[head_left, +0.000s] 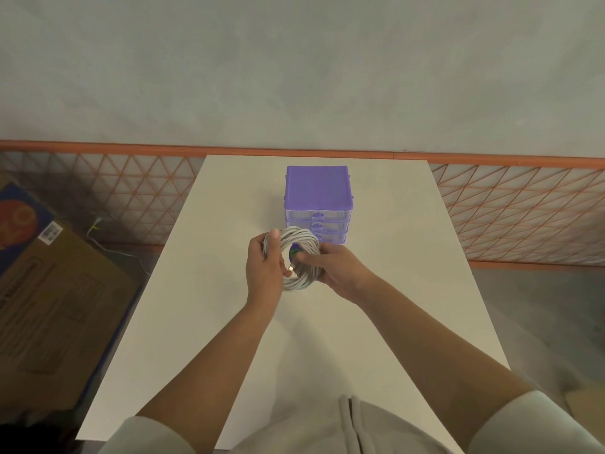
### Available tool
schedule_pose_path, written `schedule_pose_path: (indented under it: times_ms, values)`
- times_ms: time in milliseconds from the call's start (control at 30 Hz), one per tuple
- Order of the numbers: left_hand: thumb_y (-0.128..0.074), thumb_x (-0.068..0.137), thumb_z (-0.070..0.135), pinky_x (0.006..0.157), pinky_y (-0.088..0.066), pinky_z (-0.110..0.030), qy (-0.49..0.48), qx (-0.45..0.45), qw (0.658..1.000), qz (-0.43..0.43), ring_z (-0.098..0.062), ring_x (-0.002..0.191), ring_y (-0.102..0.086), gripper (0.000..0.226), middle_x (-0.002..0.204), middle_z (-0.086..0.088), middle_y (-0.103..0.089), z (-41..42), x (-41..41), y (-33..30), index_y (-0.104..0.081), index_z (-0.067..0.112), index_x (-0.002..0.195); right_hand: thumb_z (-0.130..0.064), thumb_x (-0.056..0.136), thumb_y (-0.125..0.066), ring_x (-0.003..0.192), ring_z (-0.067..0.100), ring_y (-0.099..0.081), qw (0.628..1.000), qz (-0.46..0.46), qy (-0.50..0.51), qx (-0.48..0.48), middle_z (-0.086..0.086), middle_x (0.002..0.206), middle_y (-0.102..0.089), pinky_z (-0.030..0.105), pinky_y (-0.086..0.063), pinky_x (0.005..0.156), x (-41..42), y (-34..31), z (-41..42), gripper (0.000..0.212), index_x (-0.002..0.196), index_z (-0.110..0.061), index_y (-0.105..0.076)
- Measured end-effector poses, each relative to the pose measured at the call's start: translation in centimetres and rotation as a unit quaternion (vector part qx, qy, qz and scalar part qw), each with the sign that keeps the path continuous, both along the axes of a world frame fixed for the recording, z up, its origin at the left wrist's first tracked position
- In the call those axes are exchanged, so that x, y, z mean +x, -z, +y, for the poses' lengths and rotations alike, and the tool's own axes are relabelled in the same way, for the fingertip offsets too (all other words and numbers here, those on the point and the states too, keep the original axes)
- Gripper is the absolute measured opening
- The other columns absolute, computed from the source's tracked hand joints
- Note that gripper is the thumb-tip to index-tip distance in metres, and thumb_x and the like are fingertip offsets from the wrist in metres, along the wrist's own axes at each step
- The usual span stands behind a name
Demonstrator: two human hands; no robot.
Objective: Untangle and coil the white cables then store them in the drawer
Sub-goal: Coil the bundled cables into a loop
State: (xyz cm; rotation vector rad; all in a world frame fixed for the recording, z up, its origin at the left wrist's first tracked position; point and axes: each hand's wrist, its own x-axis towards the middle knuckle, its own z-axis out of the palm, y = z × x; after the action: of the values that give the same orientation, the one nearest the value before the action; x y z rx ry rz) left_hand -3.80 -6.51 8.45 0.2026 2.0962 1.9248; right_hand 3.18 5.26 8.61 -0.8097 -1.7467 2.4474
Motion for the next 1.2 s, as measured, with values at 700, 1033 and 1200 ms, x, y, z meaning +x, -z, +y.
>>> schedule_pose_path:
  times_ms: [700,1033,1200]
  values:
    - [-0.05,0.099,0.041,0.051,-0.045,-0.017,0.045,-0.042,0.996,0.07,-0.008,0.051,-0.053,0.031,0.081,0.0,-0.059,-0.3,0.5,1.9,-0.052,0.012,0.109,-0.006,0.084,-0.073,0.102,0.028,-0.068,0.993,-0.096,-0.054,-0.033,0.015,0.116,-0.07,0.043,-0.055,0.093,0.6,-0.1,1.4,0.039,0.122,-0.002,-0.064]
    - [-0.047,0.096,0.053,0.068,-0.056,-0.044,0.041,-0.088,0.987,0.129,-0.016,0.068,-0.062,0.03,0.091,0.009,-0.063,0.3,0.5,1.5,-0.048,0.024,0.106,-0.018,0.076,-0.081,0.094,0.02,-0.068,0.991,-0.12,-0.05,-0.026,0.005,0.106,-0.073,0.038,-0.054,0.089,0.6,-0.6,1.8,0.04,0.113,-0.012,-0.07]
    - [-0.046,0.095,0.057,0.071,-0.056,-0.048,0.047,-0.094,0.986,0.13,-0.02,0.077,-0.066,0.033,0.094,0.011,-0.064,0.3,0.4,1.4,-0.049,0.026,0.108,-0.033,0.073,-0.08,0.092,0.012,-0.063,0.98,-0.183,-0.071,0.003,-0.008,0.095,-0.072,0.04,-0.04,0.089,0.9,-1.1,2.0,0.034,0.105,-0.025,-0.069]
